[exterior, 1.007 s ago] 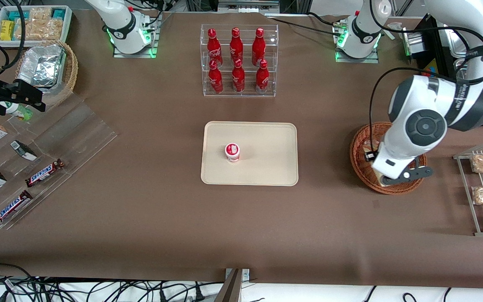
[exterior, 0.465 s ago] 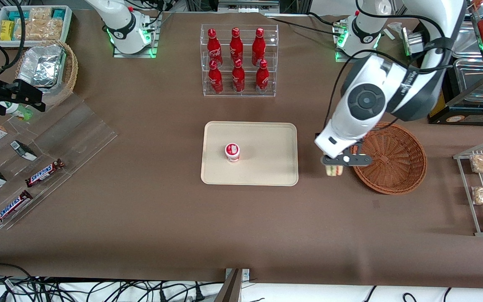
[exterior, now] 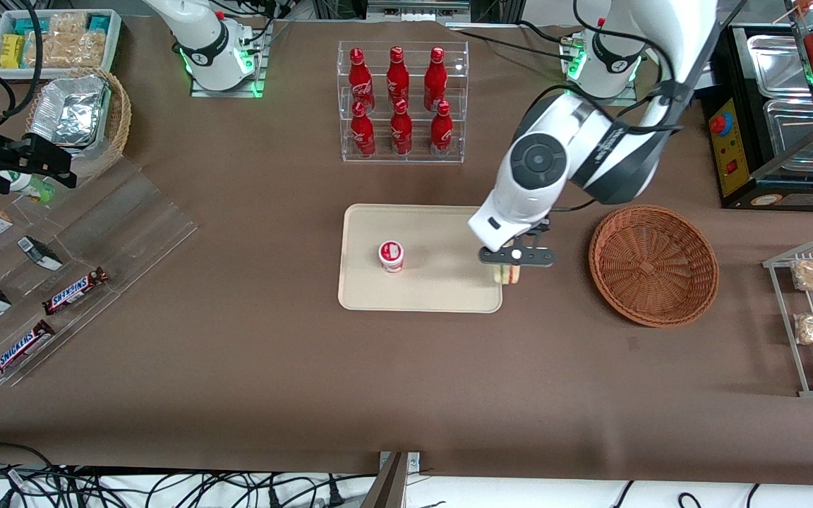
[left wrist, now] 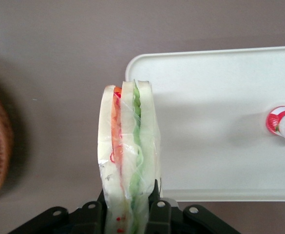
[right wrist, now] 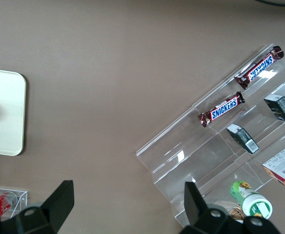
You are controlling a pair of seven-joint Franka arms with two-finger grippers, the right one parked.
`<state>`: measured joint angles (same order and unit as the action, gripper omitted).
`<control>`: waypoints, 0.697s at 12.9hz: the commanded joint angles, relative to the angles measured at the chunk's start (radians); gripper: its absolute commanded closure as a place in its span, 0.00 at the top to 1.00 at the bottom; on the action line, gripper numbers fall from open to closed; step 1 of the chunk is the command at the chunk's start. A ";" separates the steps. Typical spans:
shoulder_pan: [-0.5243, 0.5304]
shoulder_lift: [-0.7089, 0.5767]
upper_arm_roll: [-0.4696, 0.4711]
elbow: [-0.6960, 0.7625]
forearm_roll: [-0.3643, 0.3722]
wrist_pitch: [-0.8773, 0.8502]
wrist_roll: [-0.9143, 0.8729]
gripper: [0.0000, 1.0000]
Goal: Place sandwich from basket to tray
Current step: 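Carry the held sandwich with the left gripper over the cream tray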
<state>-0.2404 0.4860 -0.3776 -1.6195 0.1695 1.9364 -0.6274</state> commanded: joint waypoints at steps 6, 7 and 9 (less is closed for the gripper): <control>-0.103 0.126 0.011 0.012 0.109 0.121 -0.164 0.32; -0.106 0.146 0.008 0.016 0.161 0.130 -0.196 0.32; -0.115 0.163 0.005 0.016 0.218 0.131 -0.241 0.32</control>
<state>-0.3371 0.6279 -0.3765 -1.6203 0.3305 2.0645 -0.8219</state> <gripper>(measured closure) 0.678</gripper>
